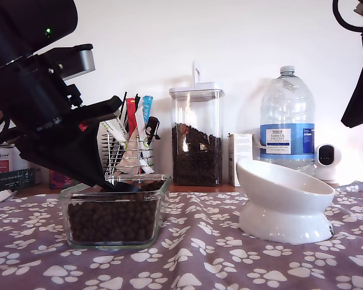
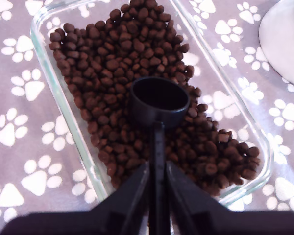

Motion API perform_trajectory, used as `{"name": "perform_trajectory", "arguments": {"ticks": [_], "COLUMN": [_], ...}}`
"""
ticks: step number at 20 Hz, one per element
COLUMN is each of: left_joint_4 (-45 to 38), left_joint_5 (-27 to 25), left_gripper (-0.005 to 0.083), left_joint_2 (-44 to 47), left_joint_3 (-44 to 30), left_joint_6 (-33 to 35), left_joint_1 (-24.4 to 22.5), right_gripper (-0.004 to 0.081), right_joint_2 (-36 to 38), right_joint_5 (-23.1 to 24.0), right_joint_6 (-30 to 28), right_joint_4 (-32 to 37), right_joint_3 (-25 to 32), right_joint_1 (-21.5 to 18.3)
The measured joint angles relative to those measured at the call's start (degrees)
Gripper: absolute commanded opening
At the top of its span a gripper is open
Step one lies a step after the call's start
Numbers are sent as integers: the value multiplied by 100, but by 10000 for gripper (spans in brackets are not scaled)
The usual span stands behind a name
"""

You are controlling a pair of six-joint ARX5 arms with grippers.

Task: Measure one spoon of cat food and pour it into the food bowl

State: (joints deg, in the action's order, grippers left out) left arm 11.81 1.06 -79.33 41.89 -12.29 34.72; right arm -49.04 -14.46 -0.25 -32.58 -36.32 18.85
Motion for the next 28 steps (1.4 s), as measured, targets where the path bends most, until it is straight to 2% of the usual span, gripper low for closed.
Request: {"name": "perform_trajectory", "arguments": {"ticks": [1, 2, 9, 10, 11, 13, 14, 17, 20, 22, 24, 28], "left_joint_4": [2, 2, 203, 299, 382, 444, 481, 575, 323, -31, -369, -664], "left_joint_5": [-2, -2, 37, 46, 83, 92, 94, -13, -267, -267, -256, 79], "left_gripper": [436, 448, 437, 403, 330, 52, -24, -14, -14, -14, -14, -14], "left_joint_2": [0, 0, 0, 0, 2, 83, 210, 765, 1259, 1602, 2063, 2861], "left_joint_3": [0, 0, 72, 151, 264, 463, 487, 487, 476, 385, 50, -793], "left_joint_6": [0, 0, 2, 11, 50, 181, 291, 721, 999, 1091, 1108, 1182], "left_joint_1": [0, 0, 0, 0, 0, -2, -2, 0, -94, -260, -529, -1095], "right_gripper": [-11, -10, -10, -10, -11, -10, -11, -11, -10, -10, -11, -10], "right_joint_2": [0, 0, 0, 0, 0, 0, 0, 0, 0, 0, 0, 4], "right_joint_5": [0, 0, -2, -2, -2, -2, -2, 140, 695, 739, 713, -4], "right_joint_6": [0, 0, 0, 0, 9, 20, 20, 20, -166, -332, -417, -431], "right_joint_4": [0, 0, 0, 0, 2, 50, 160, 837, 1882, 2430, 2734, 2710], "right_joint_3": [0, 0, 0, 0, 0, 0, 0, 0, 0, 0, 0, 0], "right_joint_1": [0, 0, 0, 0, 0, 0, 0, 0, -17, -205, -616, -1720]}}
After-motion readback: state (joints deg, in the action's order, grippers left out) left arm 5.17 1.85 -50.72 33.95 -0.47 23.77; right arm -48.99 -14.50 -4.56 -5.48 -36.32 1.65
